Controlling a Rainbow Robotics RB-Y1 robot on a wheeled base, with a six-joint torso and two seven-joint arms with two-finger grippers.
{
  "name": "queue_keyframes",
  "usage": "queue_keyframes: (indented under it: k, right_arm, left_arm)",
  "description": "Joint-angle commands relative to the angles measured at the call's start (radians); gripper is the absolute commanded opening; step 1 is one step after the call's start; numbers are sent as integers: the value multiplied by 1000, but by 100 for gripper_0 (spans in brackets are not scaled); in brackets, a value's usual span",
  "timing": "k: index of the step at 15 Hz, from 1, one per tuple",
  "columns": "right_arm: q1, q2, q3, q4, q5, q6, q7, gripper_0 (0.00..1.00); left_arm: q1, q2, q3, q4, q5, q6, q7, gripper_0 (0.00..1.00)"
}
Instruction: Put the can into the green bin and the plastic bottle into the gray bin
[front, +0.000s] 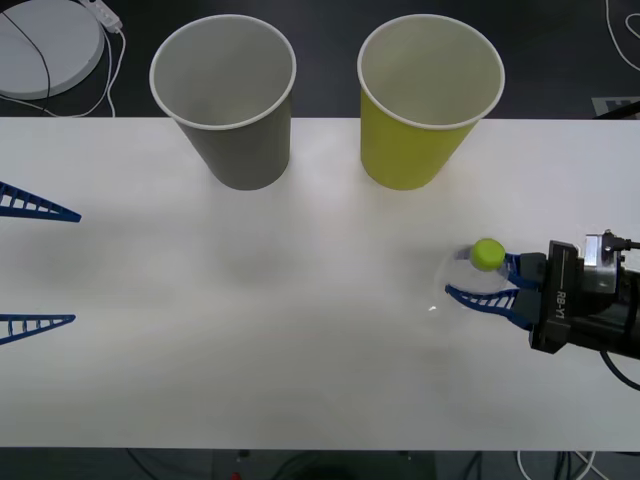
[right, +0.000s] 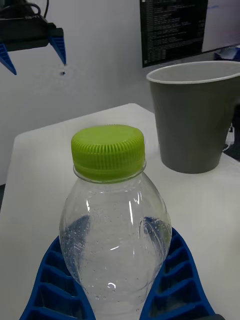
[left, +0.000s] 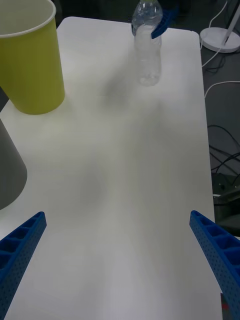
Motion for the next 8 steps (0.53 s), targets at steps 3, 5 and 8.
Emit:
queue_keyframes:
  k: [3,5,8]
  right_arm:
    - [27,-39,-68,-44,-16,8,-110,0]
    - [53,-61,-126,-76,0,10,-187,0]
    - [122,-79,-256,-142,63,10,-330,0]
  left_arm:
    - [0,0,0,0,0,0,0,100]
    - [0,0,0,0,0,0,0,100]
    - [0,0,0,0,0,0,0,100]
